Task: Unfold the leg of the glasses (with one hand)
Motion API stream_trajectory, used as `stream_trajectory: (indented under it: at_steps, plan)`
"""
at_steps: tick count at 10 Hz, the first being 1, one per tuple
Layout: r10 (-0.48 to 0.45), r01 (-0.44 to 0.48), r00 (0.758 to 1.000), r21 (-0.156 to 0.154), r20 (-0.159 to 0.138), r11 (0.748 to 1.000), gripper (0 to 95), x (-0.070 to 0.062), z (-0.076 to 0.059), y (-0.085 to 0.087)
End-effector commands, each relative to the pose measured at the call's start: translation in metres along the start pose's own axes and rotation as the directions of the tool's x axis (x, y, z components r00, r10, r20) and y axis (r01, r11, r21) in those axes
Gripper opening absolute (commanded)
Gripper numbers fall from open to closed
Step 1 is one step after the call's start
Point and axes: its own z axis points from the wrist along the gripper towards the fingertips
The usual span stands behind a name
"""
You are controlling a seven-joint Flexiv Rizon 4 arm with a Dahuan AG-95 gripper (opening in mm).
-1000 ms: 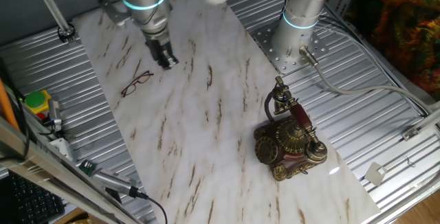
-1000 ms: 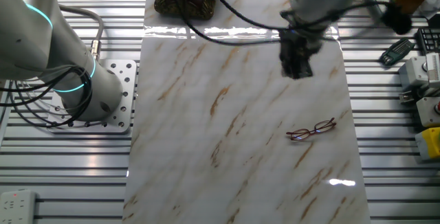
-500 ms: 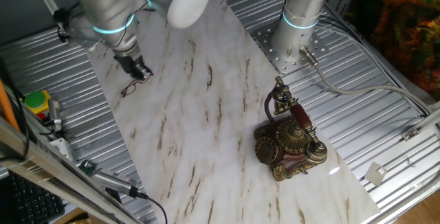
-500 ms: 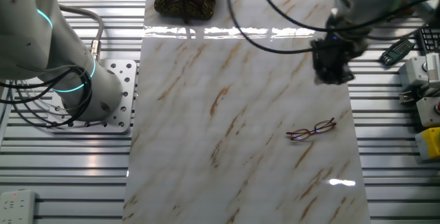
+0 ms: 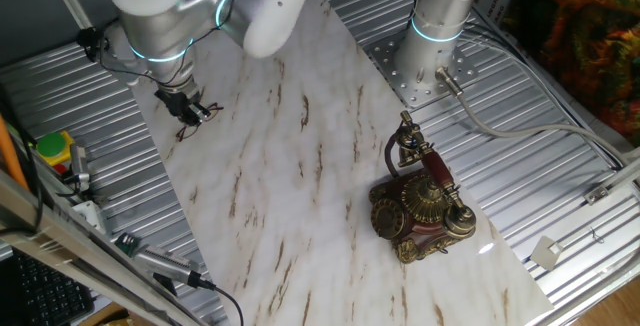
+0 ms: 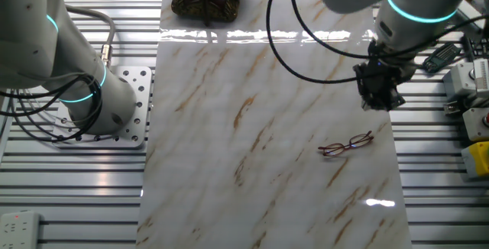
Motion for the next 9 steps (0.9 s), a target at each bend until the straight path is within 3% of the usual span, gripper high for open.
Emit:
stream_trajectory:
  at_steps: [1, 2, 4, 9]
  plan:
    - [-0.027, 0.027, 1.0, -0.002, -0.007, 1.0, 0.0, 0.0, 0.009, -0.002]
    - [-0.029, 0.029, 1.0, -0.003, -0.007, 1.0, 0.0, -0.001, 0.01, -0.003]
    - [-0.058, 0.058, 0.998, 0.001, -0.003, 0.998, 0.0, 0.0, 0.028, -0.012]
    - [-0.08, 0.08, 0.997, 0.005, -0.004, 0.997, 0.0, -0.009, 0.042, -0.019]
